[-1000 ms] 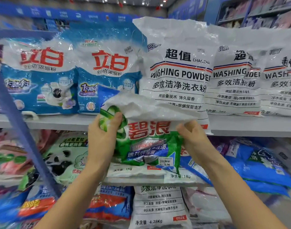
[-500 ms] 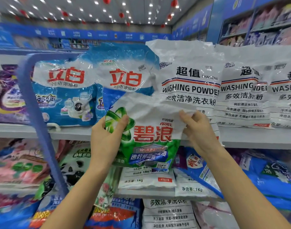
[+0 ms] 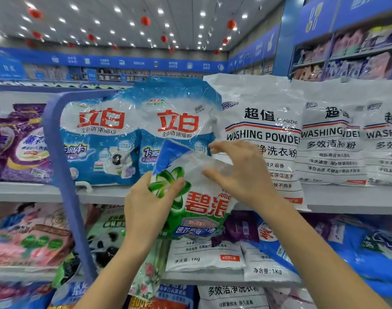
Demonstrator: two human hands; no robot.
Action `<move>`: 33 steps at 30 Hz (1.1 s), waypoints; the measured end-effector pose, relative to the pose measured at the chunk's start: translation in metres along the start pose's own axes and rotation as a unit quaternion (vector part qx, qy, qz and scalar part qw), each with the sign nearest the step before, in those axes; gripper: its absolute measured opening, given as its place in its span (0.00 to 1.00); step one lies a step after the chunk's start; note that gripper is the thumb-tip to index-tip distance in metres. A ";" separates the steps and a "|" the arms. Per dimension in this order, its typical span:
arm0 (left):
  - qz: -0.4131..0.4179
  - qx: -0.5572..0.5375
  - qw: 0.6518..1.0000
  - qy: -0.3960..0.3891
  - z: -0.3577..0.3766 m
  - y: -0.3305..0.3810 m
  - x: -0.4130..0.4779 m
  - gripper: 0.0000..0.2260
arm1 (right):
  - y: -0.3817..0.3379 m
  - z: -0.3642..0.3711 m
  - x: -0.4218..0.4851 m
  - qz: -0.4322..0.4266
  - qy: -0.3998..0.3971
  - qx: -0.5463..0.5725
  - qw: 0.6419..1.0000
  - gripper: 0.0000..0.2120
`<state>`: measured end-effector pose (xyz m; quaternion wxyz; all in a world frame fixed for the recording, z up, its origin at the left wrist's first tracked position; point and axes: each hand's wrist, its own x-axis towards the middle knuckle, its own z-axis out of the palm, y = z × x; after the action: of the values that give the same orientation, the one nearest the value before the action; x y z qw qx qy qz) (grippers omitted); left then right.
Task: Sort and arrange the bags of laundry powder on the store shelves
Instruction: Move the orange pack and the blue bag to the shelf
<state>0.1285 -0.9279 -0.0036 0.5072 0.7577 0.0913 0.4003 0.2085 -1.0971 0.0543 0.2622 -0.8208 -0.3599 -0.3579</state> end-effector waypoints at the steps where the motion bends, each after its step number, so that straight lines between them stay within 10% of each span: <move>1: 0.024 0.023 0.999 0.006 0.001 0.003 0.001 0.18 | -0.006 0.006 0.003 -0.020 -0.024 -0.043 0.999 0.22; 10: -0.002 -0.025 0.992 -0.128 -0.019 -0.004 0.024 0.18 | -0.019 0.016 0.030 0.005 -0.102 0.193 0.976 0.21; 17: -0.042 -0.123 0.946 -0.297 -0.043 -0.049 0.022 0.35 | -0.037 0.005 0.053 -0.065 -0.091 0.207 0.972 0.19; 24: -0.002 -0.108 0.945 -0.307 -0.055 -0.030 0.019 0.21 | -0.027 -0.003 0.071 -0.168 -0.057 0.052 0.983 0.14; 33: -0.144 -0.203 0.908 -0.338 -0.070 -0.021 0.005 0.41 | -0.056 0.012 0.092 -0.224 -0.066 0.072 0.970 0.17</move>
<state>0.0885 -0.8660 -0.0072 0.7026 0.7071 -0.0603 0.0531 0.2147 -1.0177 0.1283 0.2093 -0.7203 -0.5758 -0.3253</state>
